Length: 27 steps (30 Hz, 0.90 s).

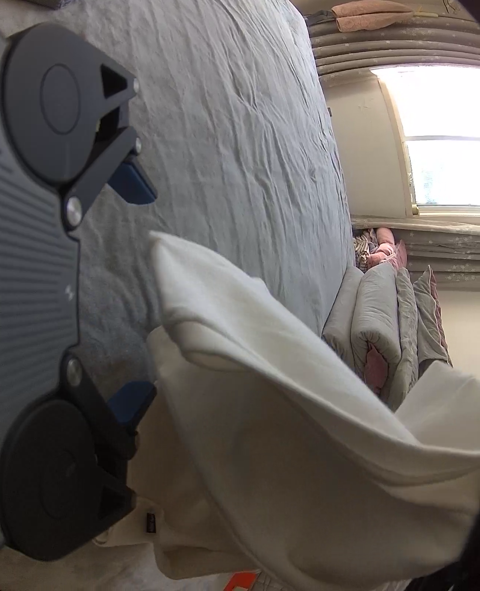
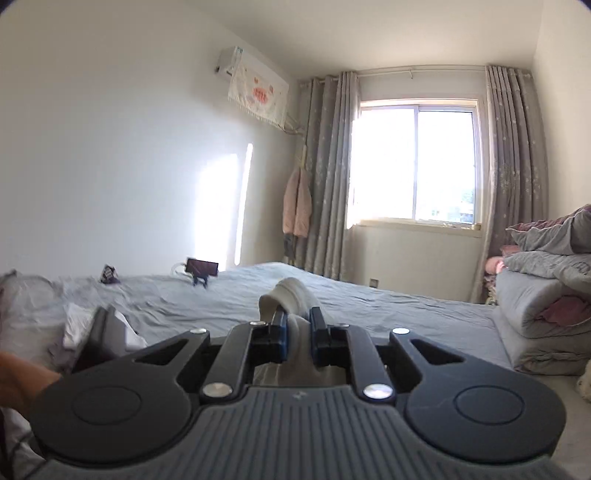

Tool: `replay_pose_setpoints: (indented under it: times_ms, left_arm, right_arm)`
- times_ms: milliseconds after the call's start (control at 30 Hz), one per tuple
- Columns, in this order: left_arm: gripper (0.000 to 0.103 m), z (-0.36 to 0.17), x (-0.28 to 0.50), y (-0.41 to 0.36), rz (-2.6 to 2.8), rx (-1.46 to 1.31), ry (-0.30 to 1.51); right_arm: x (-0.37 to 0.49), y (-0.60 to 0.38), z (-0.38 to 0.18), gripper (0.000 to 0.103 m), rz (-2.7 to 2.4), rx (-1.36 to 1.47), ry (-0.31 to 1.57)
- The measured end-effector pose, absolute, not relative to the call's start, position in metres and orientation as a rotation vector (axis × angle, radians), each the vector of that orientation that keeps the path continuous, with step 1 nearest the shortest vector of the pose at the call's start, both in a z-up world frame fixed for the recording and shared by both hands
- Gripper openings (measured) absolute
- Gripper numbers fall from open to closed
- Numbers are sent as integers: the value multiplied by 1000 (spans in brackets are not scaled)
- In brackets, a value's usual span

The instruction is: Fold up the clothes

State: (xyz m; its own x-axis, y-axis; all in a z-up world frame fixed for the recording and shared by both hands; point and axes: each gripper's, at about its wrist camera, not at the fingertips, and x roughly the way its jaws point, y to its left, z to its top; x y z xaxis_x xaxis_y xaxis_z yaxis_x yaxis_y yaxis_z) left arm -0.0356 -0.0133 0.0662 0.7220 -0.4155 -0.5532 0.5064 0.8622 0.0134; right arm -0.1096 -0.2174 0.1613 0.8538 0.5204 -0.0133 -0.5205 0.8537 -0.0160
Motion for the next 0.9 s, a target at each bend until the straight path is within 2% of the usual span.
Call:
replay_pose_setpoints:
  times_ms: [67,200,233,267,300,333,367,433,567,900]
  left_arm:
    - [102,69,-43,-16,-528,187,521]
    - [99,78,-59,-20,-591,173,428]
    - [85,78,-60,-22,-599,179,418]
    - [61,78,-61,-23,-606,186,409]
    - [47,78,-59,-24,-603,183,425]
    - [23,78,-57,-25,-598,180,444]
    - [10,78,-55,-25,-594,177,463]
    - [6,81,-51,-19,-574,149,468]
    - [5,97,-45,3,-524,73,443]
    - [5,157,-62,79,-234,50,169]
  right_arm:
    - [-120,-229,177,14,658,131,-68]
    - [-113,-249,178,14,717,271,-41]
    - [-110,-252,176,14,703,277,-26]
    - [-107,-253,175,14,683,278,-9]
    - [-104,-254,174,14,658,275,8]
    - [-102,-255,173,14,638,275,24]
    - [-101,-255,173,14,617,270,36]
    - [-101,-254,172,14,574,253,55]
    - [-97,-243,167,14,447,199,87]
    - [-107,-218,154,14,459,110,107]
